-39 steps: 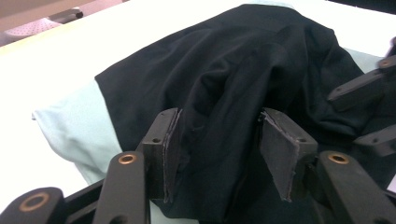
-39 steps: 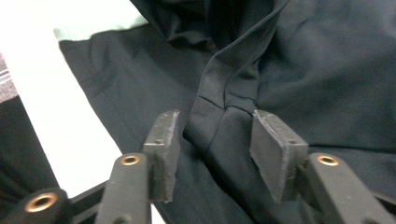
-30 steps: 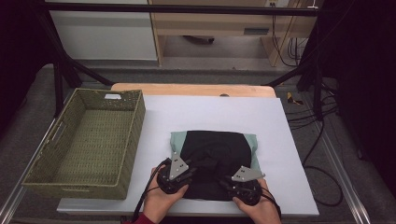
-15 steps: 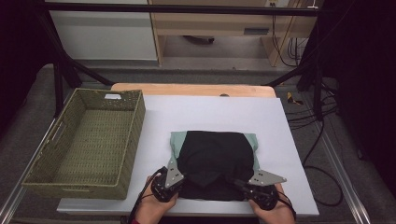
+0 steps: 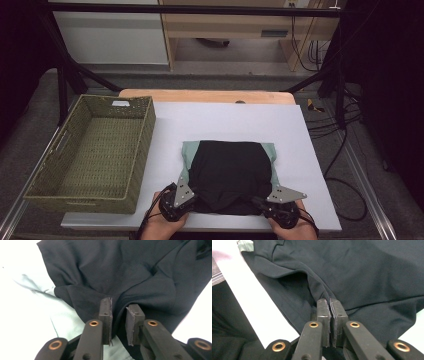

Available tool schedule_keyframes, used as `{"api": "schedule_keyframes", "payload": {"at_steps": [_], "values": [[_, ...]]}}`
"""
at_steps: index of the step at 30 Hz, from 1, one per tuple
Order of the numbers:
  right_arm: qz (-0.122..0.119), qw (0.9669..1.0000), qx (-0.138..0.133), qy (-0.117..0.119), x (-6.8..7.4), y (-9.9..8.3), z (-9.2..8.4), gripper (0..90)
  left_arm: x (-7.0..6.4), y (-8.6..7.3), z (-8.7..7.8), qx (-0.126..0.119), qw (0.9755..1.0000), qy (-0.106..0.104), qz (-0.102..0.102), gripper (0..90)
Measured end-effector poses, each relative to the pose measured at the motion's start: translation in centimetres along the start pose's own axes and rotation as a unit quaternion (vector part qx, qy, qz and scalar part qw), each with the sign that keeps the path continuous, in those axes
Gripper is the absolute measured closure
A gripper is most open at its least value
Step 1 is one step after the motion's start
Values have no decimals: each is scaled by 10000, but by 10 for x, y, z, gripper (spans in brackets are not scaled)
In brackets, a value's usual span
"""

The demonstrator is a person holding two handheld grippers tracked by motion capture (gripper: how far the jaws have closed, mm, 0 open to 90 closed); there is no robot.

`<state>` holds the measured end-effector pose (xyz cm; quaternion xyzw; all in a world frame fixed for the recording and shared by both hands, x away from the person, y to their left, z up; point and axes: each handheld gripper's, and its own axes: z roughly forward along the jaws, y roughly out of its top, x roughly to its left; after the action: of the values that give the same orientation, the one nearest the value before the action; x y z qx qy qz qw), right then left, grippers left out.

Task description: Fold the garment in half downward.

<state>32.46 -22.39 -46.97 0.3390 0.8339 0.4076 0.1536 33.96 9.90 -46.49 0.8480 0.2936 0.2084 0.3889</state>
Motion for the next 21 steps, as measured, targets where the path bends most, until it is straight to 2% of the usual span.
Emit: {"api": "schedule_keyframes", "payload": {"at_steps": [5, 6, 9, 10, 12, 15, 16, 21], "values": [[45, 10000, -28, 25, 0, 1, -1, 774, 4, 5, -11, -147, 9998, 97, -73, 744], [78, 9999, -71, -7, 0, 1, -1, 695, 5, 7, -15, -201, 9996, 133, -110, 731], [67, 9999, -110, -82, 0, 2, -2, 645, 7, 9, -18, -220, 9996, 168, -113, 715], [80, 9997, -183, -139, -1, 3, -4, 595, 8, 9, -20, -224, 9995, 197, -124, 712], [140, 9994, -231, -194, -2, 3, -6, 563, 12, 8, -23, -279, 9989, 273, -242, 701], [214, 9990, -263, -276, -5, 3, -7, 546, 15, 8, -26, -314, 9985, 332, -304, 698], [305, 9985, -299, -330, -9, 2, -9, 529, 17, 7, -28, -347, 9980, 392, -365, 698], [478, 9971, -390, -447, -15, 2, -13, 517, 19, 3, -23, -288, 9974, 450, -477, 665]]}}
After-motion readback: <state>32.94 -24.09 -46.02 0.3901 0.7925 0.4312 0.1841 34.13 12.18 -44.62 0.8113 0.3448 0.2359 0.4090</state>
